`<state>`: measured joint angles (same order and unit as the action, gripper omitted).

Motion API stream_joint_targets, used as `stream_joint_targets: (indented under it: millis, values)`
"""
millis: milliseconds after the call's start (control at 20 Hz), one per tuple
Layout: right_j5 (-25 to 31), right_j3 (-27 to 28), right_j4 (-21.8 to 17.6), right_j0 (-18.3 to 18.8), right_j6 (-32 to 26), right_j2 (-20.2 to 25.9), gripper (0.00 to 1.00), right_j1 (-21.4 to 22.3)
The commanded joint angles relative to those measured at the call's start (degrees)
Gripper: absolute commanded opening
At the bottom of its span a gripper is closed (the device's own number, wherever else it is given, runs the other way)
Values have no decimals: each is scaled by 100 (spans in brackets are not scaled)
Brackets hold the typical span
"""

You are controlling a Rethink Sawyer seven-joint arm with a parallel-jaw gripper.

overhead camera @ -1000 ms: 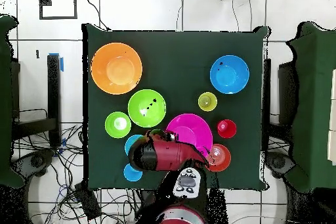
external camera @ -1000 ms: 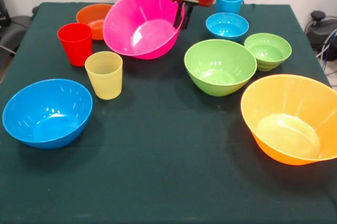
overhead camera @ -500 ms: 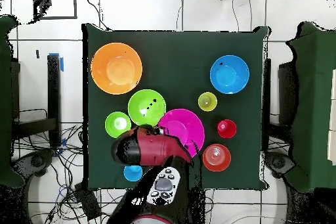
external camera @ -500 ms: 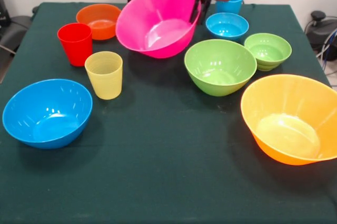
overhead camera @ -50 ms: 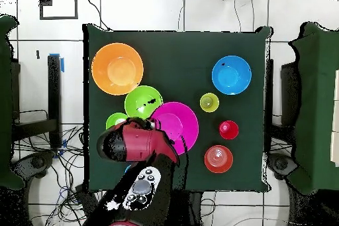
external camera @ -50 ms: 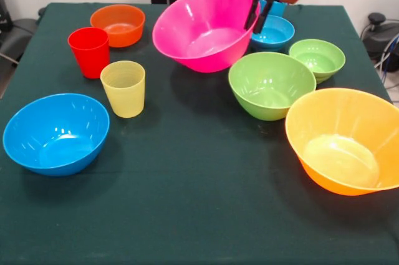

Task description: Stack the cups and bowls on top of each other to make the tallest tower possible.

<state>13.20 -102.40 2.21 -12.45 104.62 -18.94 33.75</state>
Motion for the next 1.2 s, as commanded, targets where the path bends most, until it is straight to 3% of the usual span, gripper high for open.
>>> stream_joint_targets:
  millis: [50,400,700,1200]
  values:
    - [550,605,275,-104,981,177,0,-349]
    - [541,638,297,-182,1096,189,0,-435]
    - [1037,669,223,-334,1020,-35,0,-151]
    - [797,723,603,-377,1358,416,0,-543]
